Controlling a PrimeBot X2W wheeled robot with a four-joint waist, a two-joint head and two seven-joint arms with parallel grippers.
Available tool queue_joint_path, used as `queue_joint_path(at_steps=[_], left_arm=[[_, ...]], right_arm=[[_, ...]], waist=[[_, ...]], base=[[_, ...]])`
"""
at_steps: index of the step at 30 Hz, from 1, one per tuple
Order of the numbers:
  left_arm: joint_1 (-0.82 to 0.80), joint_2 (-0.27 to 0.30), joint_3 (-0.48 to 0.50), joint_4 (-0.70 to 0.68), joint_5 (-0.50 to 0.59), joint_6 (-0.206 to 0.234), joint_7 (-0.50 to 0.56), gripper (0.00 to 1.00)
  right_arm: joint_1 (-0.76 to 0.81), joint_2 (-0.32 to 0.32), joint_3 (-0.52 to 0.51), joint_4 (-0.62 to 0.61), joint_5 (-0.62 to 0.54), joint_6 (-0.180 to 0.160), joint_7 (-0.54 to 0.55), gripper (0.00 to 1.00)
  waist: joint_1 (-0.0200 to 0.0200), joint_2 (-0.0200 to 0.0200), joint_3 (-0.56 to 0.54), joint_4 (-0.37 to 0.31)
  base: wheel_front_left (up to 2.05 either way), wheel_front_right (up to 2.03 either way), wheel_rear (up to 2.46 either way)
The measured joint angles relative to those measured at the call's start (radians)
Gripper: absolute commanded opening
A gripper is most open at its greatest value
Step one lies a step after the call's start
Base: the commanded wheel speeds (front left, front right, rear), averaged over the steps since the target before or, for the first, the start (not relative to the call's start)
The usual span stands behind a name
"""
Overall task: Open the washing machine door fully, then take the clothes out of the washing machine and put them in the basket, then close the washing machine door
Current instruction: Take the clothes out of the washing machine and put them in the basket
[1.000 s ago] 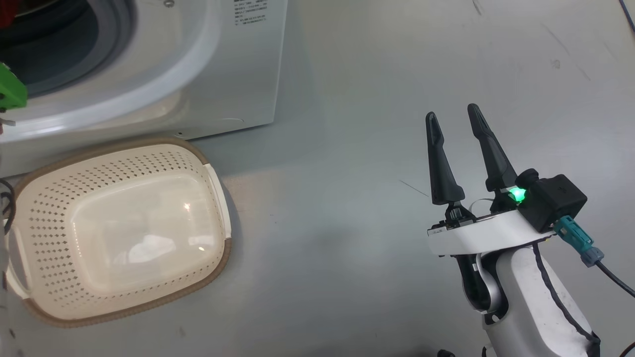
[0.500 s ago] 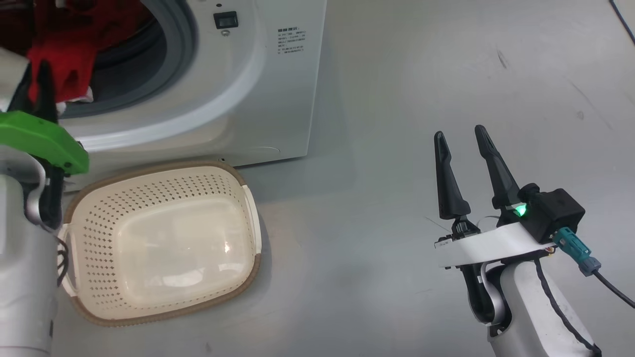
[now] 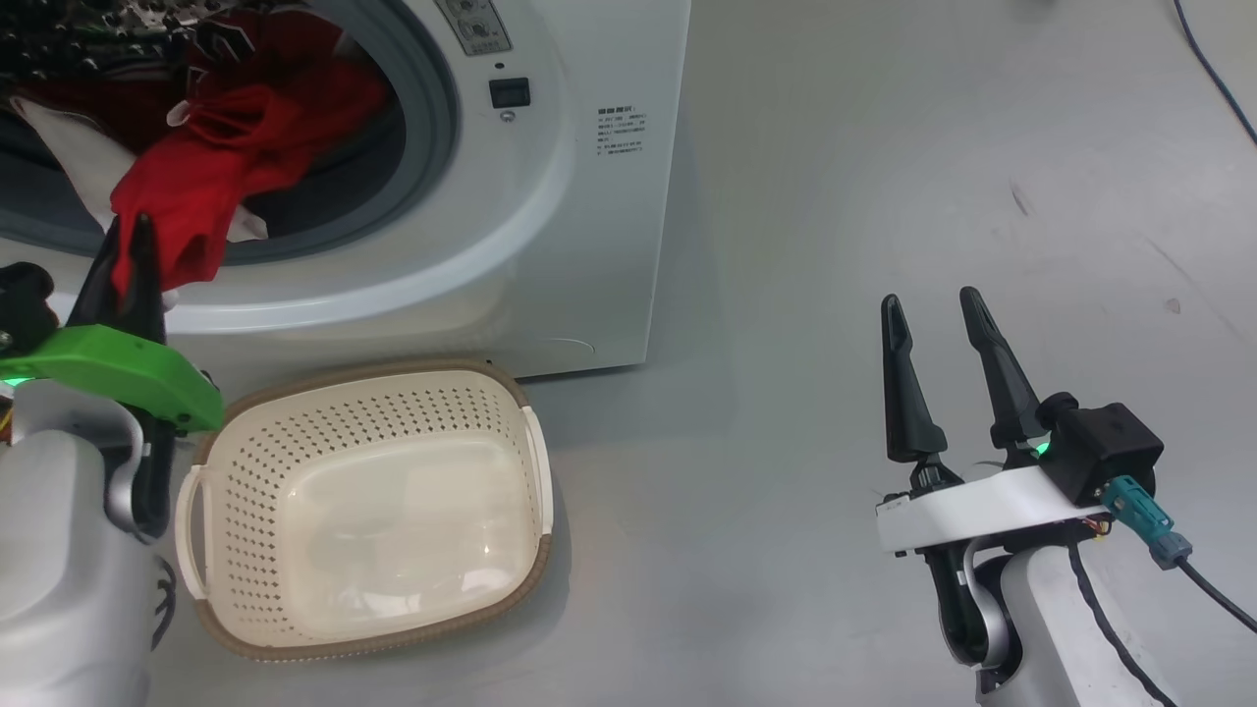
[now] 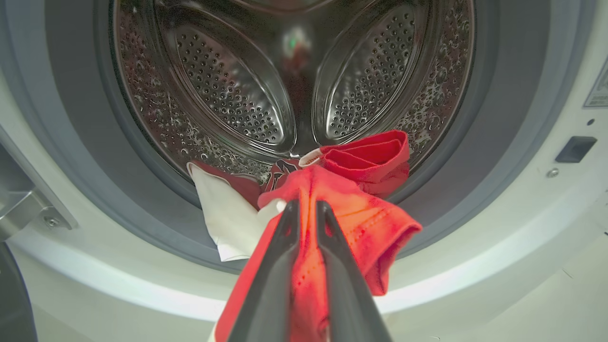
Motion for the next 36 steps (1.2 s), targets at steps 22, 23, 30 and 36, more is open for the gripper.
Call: queue_joint_path(at_steps=[22,23,30,36], left_arm=[[0.15,-0.015,-0.021,-0.346,-0.054,0.0,-0.092,0.0],[0.152,-0.014,-0.015,-0.364,-0.054,0.0,-0.092,0.0],[0.178,-0.011,-0.002,-0.462,-0.054,0.0,-0.092,0.0],[0.233,-0.001,-0.004,-0.486,-0.054,0.0,-0.092,0.0]], right_arm=[[0.074,0.0,-0.012,0.023,-0.004,0.028,0.0,1.0],[0.074,0.001,-0.011,0.023,-0.004,0.028,0.0,1.0],[0.076,0.0,-0.01,0.023,-0.004,0.035,0.0,1.0],[0.079,0.0,-0.009,0.019,-0.004,0.035,0.0,1.0]], waist=[[0.0,0.0,-0.144,0.068],[0.0,0.0,-0.145,0.068],[0.0,0.0,-0.149,0.066],[0.0,0.0,-0.146,0.061]], base=[[0.0,0.0,0.0],[0.0,0.0,0.0],[0.0,0.0,0.0],[0.0,0.0,0.0]])
